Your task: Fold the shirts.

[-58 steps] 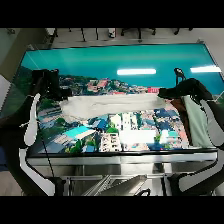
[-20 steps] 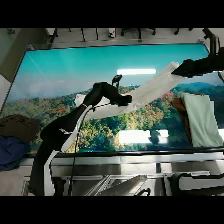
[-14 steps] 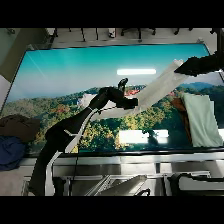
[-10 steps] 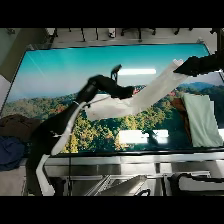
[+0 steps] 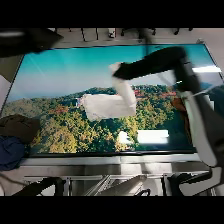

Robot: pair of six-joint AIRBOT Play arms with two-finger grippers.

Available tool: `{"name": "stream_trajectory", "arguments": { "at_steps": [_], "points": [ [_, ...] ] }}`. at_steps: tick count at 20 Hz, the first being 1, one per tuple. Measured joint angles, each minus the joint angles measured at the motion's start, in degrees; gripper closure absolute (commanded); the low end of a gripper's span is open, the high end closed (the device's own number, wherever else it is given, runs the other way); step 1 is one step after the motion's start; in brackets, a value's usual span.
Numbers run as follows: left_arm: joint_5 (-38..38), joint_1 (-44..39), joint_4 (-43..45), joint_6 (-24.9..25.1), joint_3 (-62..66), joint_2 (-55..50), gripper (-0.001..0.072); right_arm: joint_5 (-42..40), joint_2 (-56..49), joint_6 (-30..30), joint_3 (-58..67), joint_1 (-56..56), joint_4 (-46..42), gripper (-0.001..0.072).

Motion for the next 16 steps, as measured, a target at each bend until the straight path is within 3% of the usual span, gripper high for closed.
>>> {"name": "stream_trajectory", "arguments": {
  "at_steps": [1, 2, 5, 8, 10, 11, 16],
  "points": [
    [1.01, 2.4, -0.02, 0.94, -0.35, 3.04, 0.0685, 5.25, -3.1, 0.52, 0.0, 4.76, 0.07, 0.0444],
    [1.75, 4.55, -0.02, 1.95, -1.18, 5.81, 0.0685, 10.67, -6.14, 0.81, 0.0, 8.94, 0.26, 0.0158],
    [2.14, 9.64, -0.02, 4.59, -6.99, 13.75, 0.0685, 23.63, -13.99, 2.69, -0.07, 17.38, 0.17, 0.0132],
    [-0.17, 12.7, 0.02, 6.78, -15.47, 20.17, 0.0686, 25.92, -15.06, 4.02, 0.04, 16.65, -1.31, 0.0132],
    [-1.97, 14.08, 0.0, 7.76, -20.68, 23.5, 0.0685, 21.64, -12.55, 4.59, 0.11, 12.0, -3.17, 0.0095],
    [-2.86, 14.67, 0.0, 8.17, -22.97, 24.83, 0.0685, 18.56, -10.93, 5.55, 0.15, 9.03, -4.26, 0.0005],
    [-4.44, 15.82, -0.07, 8.81, -29.66, 28.87, 0.0686, -1.7, -6.8, 12.2, -0.35, -6.45, -11.72, 0.0005]
  ]
}}
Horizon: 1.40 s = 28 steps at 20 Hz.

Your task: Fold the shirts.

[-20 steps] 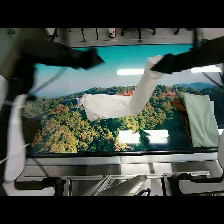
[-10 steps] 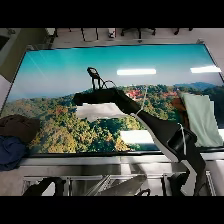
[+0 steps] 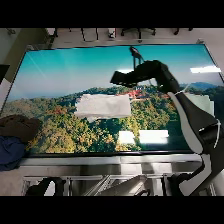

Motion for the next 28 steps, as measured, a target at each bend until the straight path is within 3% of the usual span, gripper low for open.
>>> {"name": "stream_trajectory", "arguments": {
  "at_steps": [6, 15, 16, 17, 18, 19, 20, 28],
  "points": [
    [-0.13, 0.22, -0.39, 0.15, -1.6, 1.25, 0.0685, -12.0, -5.84, 1.86, -1.95, -6.62, -2.1, 0.0005],
    [0.11, 0.22, -0.48, -0.31, -1.81, 1.38, 0.0685, -12.09, -14.53, -2.23, -2.32, -6.73, 6.19, 0.0011],
    [0.11, 0.22, -0.5, -0.35, -1.81, 1.38, 0.0685, -12.04, -14.99, -2.49, -2.27, -6.4, 6.86, 0.0041],
    [0.11, 0.22, -0.55, -0.5, -1.81, 1.38, 0.0685, -12.0, -15.43, -2.56, -2.25, -6.1, 7.67, 0.0231],
    [0.11, 0.22, -0.55, -0.5, -1.81, 1.38, 0.0685, -11.56, -15.8, -2.8, -2.27, -5.77, 7.56, 0.0468],
    [0.11, 0.22, -0.55, -0.5, -1.81, 1.38, 0.0685, -10.99, -16.2, -2.97, -2.36, -5.44, 7.3, 0.0607],
    [0.11, 0.22, -0.55, -0.5, -1.81, 1.38, 0.0685, -10.45, -16.41, -3.28, -2.4, -5.18, 7.43, 0.0672],
    [0.28, 0.22, -0.5, -0.48, -1.81, 1.38, 0.0685, -8.92, -9.05, -3.89, -0.81, -7.67, 9.14, 0.069]
  ]
}}
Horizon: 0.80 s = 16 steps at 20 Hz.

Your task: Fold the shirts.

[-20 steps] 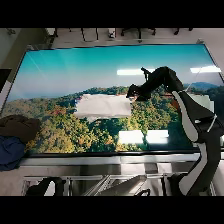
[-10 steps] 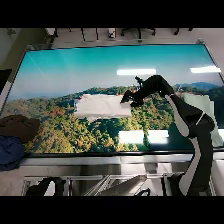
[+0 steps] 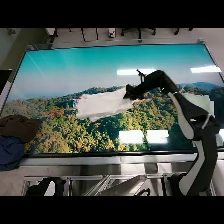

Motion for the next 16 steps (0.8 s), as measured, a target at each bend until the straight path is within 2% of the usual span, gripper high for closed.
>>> {"name": "stream_trajectory", "arguments": {
  "at_steps": [3, 10, 13, 16],
  "points": [
    [0.0, 0.0, 0.04, 0.0, 0.0, 0.0, 0.0685, 0.13, 7.37, 0.07, 3.04, -6.75, 0.09, 0.0689],
    [-0.02, 0.0, 0.07, 0.0, 0.0, 0.0, 0.0685, -1.9, 19.15, 3.06, 5.84, -31.47, 0.02, 0.0689],
    [-0.02, 0.0, 0.07, 0.0, 0.0, 0.0, 0.0685, -6.12, 20.65, 5.07, 5.99, -41.09, -1.38, 0.0689],
    [-0.02, 0.0, 0.07, -0.02, -0.02, -0.02, 0.0685, -13.66, 21.33, 8.35, 5.49, -47.1, -8.7, 0.0689]
  ]
}}
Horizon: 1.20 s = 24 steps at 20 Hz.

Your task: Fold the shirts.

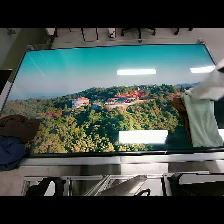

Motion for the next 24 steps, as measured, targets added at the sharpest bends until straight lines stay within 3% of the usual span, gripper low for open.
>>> {"name": "stream_trajectory", "arguments": {
  "at_steps": [4, 7, 11, 17, 18, 19, 20, 24],
  "points": [
    [0.0, -0.07, 0.0, -0.2, -0.02, -0.39, 0.0685, -8.66, 2.89, 5.01, -2.47, -2.62, -13.09, 0.0689],
    [0.17, -0.7, 0.0, -0.24, -0.02, -1.4, 0.0685, -12.17, 6.23, 6.86, -4.61, -3.19, -17.59, 0.0689],
    [0.96, -5.05, 0.04, -0.42, -0.02, -4.52, 0.0685, -18.01, 9.57, 7.26, -7.3, -3.43, -21.59, 0.0688],
    [-0.31, -15.45, 0.13, -0.39, -0.02, -11.45, 0.0685, -20.26, 12.72, 5.55, -18.16, -3.48, -29.2, 0.0679],
    [-0.83, -17.0, 0.26, -0.37, -0.02, -12.68, 0.0685, -20.13, 12.9, 5.2, -20.06, -3.48, -30.93, 0.0628],
    [-1.42, -18.43, 0.33, -0.39, -0.04, -13.9, 0.0685, -19.71, 13.03, 4.92, -21.75, -3.48, -32.61, 0.0347],
    [-1.88, -19.58, 0.46, -0.37, -0.04, -14.93, 0.0685, -19.41, 13.09, 4.63, -23.23, -3.48, -34.25, -0.0006],
    [-3.93, -22.93, 0.48, -0.35, -0.04, -18.43, 0.0685, -17.46, 13.11, 4.2, -25.97, -3.48, -35.71, 0.0012]
  ]
}}
